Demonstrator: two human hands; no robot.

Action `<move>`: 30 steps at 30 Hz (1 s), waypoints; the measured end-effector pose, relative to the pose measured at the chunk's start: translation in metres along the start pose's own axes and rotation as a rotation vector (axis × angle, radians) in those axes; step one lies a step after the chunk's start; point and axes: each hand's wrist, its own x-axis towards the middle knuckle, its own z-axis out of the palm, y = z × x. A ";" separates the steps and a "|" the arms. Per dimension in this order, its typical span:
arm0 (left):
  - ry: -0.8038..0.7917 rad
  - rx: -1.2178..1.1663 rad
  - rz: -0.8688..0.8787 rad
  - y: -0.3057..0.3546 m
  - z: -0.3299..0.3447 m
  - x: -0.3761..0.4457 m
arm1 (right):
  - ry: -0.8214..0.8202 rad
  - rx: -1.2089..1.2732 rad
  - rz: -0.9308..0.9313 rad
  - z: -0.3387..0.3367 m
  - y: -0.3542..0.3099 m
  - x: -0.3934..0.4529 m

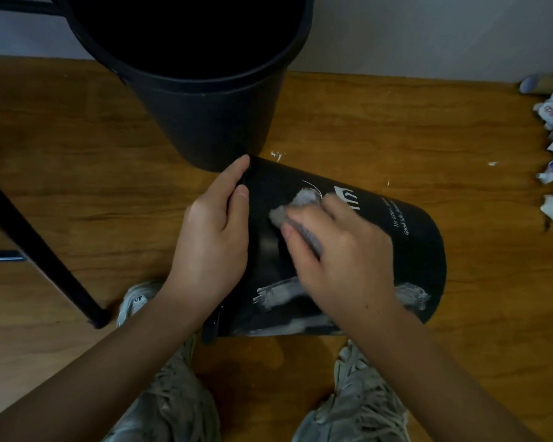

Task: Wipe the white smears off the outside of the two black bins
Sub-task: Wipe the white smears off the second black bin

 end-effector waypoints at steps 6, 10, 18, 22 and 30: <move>-0.006 0.015 0.007 0.001 0.000 0.000 | -0.018 0.042 0.015 0.002 -0.001 0.005; 0.007 0.029 0.006 0.002 0.000 -0.001 | -0.002 -0.023 0.120 0.005 -0.002 0.030; 0.013 0.015 0.044 0.000 0.000 -0.006 | -0.060 0.019 -0.020 -0.007 -0.004 -0.016; 0.006 0.017 0.048 -0.001 0.001 -0.009 | -0.004 -0.046 0.123 0.001 0.004 0.021; 0.029 -0.005 0.024 -0.003 0.002 -0.006 | -0.024 -0.058 -0.058 -0.014 0.012 -0.036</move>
